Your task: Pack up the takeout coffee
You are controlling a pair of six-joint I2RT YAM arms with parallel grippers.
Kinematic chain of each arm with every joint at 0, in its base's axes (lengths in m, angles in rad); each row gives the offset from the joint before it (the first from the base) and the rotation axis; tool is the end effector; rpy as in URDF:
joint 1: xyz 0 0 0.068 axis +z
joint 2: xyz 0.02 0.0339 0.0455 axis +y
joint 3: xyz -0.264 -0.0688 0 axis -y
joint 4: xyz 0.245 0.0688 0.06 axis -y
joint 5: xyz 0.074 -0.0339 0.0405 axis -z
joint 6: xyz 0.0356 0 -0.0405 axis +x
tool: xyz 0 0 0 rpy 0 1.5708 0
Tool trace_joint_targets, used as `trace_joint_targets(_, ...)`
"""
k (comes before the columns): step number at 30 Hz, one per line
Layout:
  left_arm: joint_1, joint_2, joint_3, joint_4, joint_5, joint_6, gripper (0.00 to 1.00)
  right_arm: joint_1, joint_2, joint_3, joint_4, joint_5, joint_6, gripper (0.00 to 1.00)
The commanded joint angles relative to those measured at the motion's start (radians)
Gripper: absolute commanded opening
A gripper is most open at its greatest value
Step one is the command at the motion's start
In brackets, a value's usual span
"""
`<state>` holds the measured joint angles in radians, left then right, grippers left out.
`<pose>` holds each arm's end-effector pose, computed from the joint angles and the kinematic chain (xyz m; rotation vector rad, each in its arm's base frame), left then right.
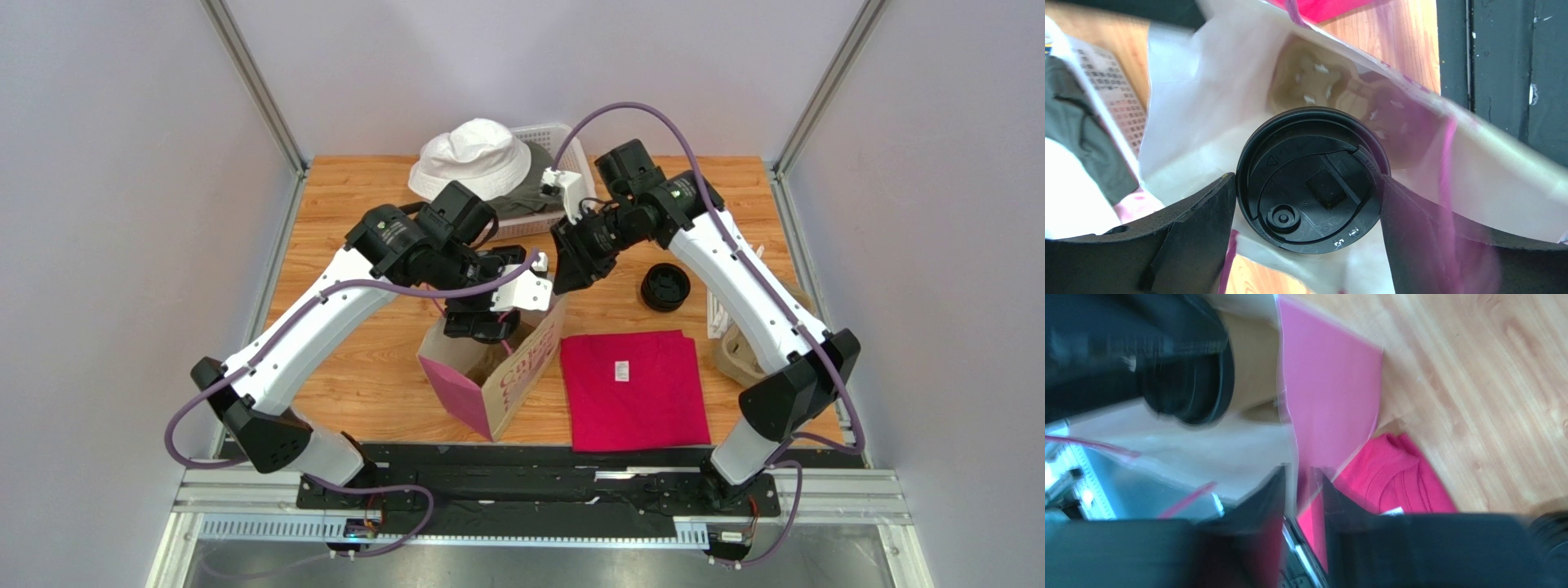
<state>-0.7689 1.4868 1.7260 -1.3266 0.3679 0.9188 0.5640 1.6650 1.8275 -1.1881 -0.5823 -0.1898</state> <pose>0.1862 -0.1980 0.3980 2.0233 1.6399 -0.4347 0.2690 0.1933 0.3865 -1.1488 2.3159 0.8925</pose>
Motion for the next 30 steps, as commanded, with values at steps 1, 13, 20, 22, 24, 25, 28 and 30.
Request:
trace_joint_targets(1,0.008,-0.063,-0.011,0.009,0.032,0.043,0.28,-0.019,-0.057,0.024,-0.117,-0.073,-0.069,0.56)
trace_joint_targets(13,0.008,-0.063,-0.008,-0.029,0.068,0.038,0.27,-0.018,0.142,0.260,0.117,-0.076,-0.255,0.77)
trace_joint_targets(20,0.008,-0.069,-0.022,-0.023,0.060,0.018,0.27,0.043,0.199,0.308,0.127,-0.154,-0.269,0.74)
trace_joint_targets(22,0.008,-0.076,-0.032,-0.016,0.054,0.018,0.27,0.060,0.193,0.276,0.122,-0.152,-0.272,0.70)
trace_joint_targets(24,0.008,-0.080,-0.036,-0.013,0.052,0.025,0.27,0.070,0.187,0.253,0.122,-0.125,-0.283,0.61)
trace_joint_targets(25,0.008,-0.080,-0.036,-0.014,0.054,0.026,0.27,0.071,0.185,0.228,0.124,-0.117,-0.283,0.57)
trace_joint_targets(28,0.008,-0.083,-0.032,-0.026,0.062,0.043,0.27,0.070,0.193,0.219,0.125,-0.074,-0.255,0.35)
trace_joint_targets(30,0.008,-0.079,-0.028,-0.036,0.071,0.049,0.27,0.071,0.194,0.220,0.122,-0.044,-0.222,0.13)
